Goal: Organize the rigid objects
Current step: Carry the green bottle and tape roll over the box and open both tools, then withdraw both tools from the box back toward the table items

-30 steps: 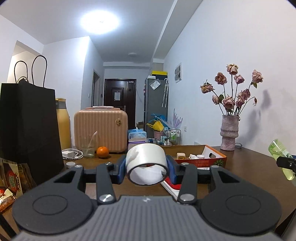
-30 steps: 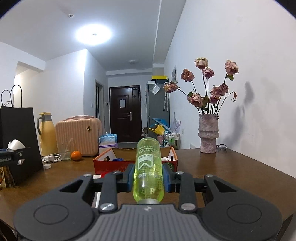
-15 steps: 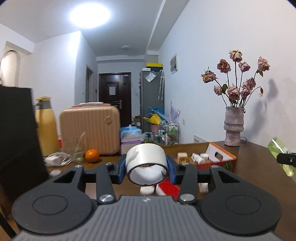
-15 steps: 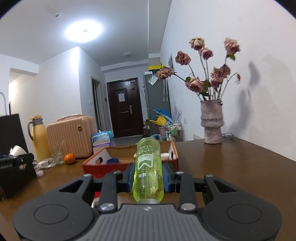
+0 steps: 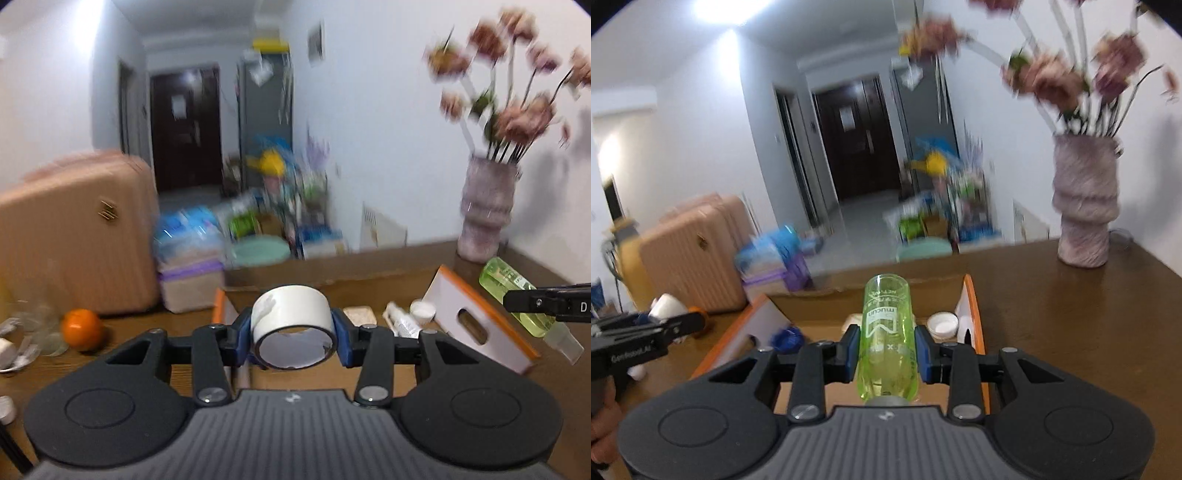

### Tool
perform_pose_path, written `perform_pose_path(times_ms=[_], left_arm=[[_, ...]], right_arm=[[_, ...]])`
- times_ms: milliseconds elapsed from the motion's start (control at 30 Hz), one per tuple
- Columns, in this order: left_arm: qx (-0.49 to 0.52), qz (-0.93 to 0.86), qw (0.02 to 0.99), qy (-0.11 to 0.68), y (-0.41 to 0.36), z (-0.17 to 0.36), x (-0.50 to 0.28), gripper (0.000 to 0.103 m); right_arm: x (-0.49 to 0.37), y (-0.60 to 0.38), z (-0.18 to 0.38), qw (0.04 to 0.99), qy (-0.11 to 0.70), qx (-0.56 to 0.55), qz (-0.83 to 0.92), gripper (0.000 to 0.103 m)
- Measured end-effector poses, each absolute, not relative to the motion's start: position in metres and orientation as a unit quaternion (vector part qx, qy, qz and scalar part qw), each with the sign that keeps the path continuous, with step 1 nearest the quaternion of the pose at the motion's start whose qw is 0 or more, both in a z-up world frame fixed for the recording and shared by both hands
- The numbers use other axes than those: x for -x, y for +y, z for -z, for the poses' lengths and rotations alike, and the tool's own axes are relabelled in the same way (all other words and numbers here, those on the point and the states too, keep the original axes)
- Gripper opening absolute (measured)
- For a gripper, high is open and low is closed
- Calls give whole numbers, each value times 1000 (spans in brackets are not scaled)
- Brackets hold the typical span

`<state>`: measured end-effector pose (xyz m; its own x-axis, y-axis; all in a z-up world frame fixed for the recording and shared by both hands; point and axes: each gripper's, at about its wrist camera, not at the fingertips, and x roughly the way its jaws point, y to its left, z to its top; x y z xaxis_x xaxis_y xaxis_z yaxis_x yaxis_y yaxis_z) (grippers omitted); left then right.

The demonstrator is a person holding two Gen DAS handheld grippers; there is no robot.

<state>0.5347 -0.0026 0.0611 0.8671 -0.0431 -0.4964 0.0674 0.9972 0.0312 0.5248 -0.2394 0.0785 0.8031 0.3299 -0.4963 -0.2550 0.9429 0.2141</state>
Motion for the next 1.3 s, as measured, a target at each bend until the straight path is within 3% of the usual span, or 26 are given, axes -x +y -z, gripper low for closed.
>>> perform_pose_path(times_ms=[167,333,400,433,933,1100,1200,1300], left_arm=[[-13,27,920,391,-6,-22,-635,45],[-15,47,880,472,-11,13,-683,47],[-9,44,886,462,-9,11,-686,66],[-3,51,887,459,-7,8,-686,69],[4,12,902,432,24,-85,-609,84],[-8,4,930,368,27,-117,-550,90],[-22,2,953,303,26,-132,-507,92],[-24,-5,973,231,25,-140,-460,93]], right_arm=[[-604,-223,-53,917,375,-43,-129,30],[-638,-190,-22,899,425,79,-72,29],[-645,-184,-16,892,434,110,-66,29],[-646,-181,-14,890,435,119,-63,30],[-588,-184,-98,912,385,106,-94,60],[-542,-181,-130,926,343,108,-111,70],[-511,-184,-145,938,311,86,-128,74],[-477,-191,-150,951,269,54,-140,83]])
